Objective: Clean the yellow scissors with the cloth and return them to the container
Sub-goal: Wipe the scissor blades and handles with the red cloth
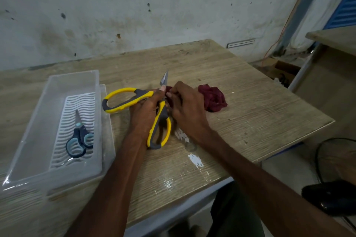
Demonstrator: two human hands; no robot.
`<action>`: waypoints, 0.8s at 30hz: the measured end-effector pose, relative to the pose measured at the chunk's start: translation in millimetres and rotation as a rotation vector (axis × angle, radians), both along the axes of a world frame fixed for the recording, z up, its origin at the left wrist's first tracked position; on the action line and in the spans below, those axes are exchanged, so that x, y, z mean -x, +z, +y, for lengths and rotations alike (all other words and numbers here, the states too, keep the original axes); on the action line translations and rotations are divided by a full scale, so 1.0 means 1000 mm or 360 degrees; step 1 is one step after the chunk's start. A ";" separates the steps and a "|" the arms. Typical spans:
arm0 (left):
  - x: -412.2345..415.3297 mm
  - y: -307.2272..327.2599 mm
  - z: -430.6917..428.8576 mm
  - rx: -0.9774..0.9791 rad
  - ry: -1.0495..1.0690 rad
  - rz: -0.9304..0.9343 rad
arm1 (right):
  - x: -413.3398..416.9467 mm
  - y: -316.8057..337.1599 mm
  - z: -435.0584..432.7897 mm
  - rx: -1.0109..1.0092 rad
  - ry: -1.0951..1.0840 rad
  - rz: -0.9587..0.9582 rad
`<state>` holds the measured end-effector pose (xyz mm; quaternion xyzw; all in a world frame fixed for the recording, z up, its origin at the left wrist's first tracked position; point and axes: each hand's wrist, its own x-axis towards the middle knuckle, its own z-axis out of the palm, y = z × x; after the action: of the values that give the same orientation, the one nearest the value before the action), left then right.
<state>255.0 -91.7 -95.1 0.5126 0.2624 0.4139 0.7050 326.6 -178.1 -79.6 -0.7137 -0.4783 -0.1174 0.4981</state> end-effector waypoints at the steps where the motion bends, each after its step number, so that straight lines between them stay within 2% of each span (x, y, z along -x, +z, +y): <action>1: 0.001 0.000 0.000 0.0001 0.0015 0.0001 | -0.001 0.000 0.001 0.0014 0.0009 -0.0021; 5: 0.003 0.004 0.001 -0.0064 0.0011 0.0071 | -0.029 0.007 0.006 -0.0049 -0.0209 0.0068; 8: 0.004 0.005 0.001 0.0054 0.0002 -0.0034 | 0.000 0.009 0.007 0.0039 0.0015 0.0006; 10: 0.006 0.004 0.000 -0.0042 -0.0005 0.0018 | -0.003 0.002 0.005 0.0101 0.0060 0.0069; 12: 0.007 0.004 -0.002 -0.0168 -0.0032 0.0088 | -0.034 0.005 0.003 0.0233 -0.0130 0.0251; 14: 0.005 0.005 -0.004 -0.0133 -0.0068 0.0094 | -0.059 0.011 -0.005 0.0368 -0.0243 0.0319; 16: 0.005 0.002 -0.003 -0.0120 -0.0080 0.0100 | -0.065 0.015 -0.009 0.0298 -0.0289 0.0365; 19: 0.006 0.001 0.002 -0.0118 -0.0120 0.0084 | -0.064 0.012 -0.018 0.0025 -0.0457 0.0636; 22: 0.006 0.000 0.009 0.0061 -0.0108 0.0040 | -0.072 0.011 -0.026 -0.0149 -0.0378 0.1169; 24: 0.005 0.000 0.009 0.0103 -0.0102 0.0046 | -0.072 0.011 -0.029 -0.0256 -0.0343 0.1318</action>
<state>249.5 -82.4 -95.3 0.5036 0.2692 0.3750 0.7303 399.0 -207.4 -68.1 -0.7054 -0.1501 0.0905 0.6868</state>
